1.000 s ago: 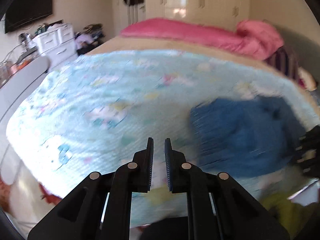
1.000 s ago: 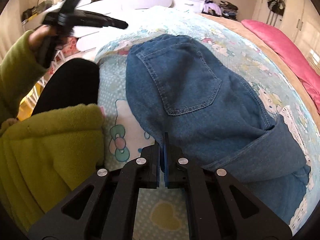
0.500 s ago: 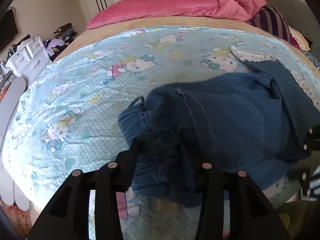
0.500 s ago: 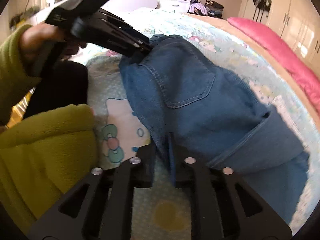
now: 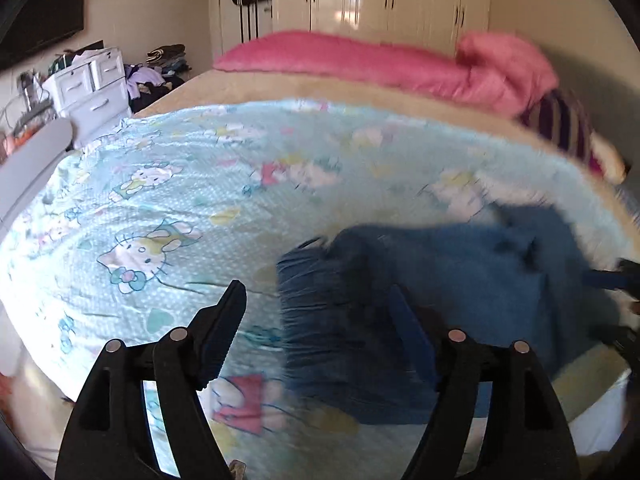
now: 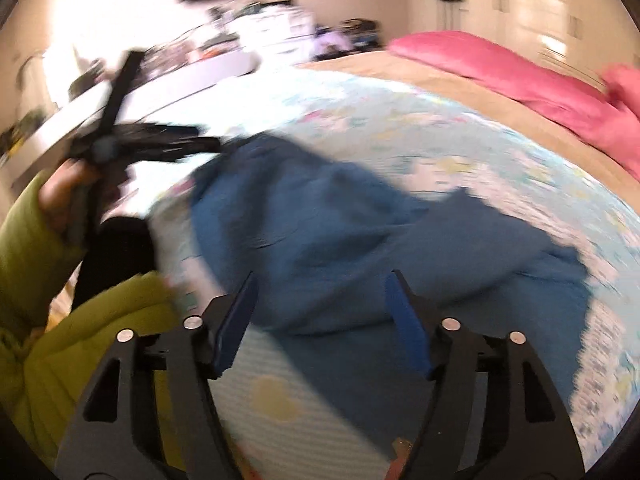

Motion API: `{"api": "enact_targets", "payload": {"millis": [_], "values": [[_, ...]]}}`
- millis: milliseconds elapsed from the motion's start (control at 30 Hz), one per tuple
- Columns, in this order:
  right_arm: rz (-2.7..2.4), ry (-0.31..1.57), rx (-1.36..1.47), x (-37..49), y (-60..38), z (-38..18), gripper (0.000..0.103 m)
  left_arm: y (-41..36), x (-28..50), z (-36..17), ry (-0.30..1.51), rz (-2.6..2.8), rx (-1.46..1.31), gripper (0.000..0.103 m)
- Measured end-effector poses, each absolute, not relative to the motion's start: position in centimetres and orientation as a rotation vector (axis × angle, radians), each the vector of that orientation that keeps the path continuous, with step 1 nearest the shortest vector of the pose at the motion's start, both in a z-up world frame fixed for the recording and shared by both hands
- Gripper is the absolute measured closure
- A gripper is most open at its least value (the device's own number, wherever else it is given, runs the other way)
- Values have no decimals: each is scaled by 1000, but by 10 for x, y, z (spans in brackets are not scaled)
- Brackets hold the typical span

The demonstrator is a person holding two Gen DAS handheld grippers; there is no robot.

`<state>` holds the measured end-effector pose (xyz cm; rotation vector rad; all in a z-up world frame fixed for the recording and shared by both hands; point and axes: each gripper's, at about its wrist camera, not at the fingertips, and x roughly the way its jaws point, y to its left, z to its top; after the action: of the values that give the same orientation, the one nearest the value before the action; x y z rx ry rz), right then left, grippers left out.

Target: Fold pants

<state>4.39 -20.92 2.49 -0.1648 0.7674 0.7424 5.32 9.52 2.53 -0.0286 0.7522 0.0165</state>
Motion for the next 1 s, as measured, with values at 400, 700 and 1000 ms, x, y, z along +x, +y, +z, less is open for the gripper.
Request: {"api": "enact_targets", "payload": {"millis": [400,700,1000], "values": [[484,856,-40,146,-240,34,22,-17,50,25,809,-351,-36,30],[470,970,-161,205,-192,12,22,-71,77,-18,946,-518,-121,41],[317,1045,-191,264,-163,-28,26,-94,84,-59,959,-538,-60,80]]}}
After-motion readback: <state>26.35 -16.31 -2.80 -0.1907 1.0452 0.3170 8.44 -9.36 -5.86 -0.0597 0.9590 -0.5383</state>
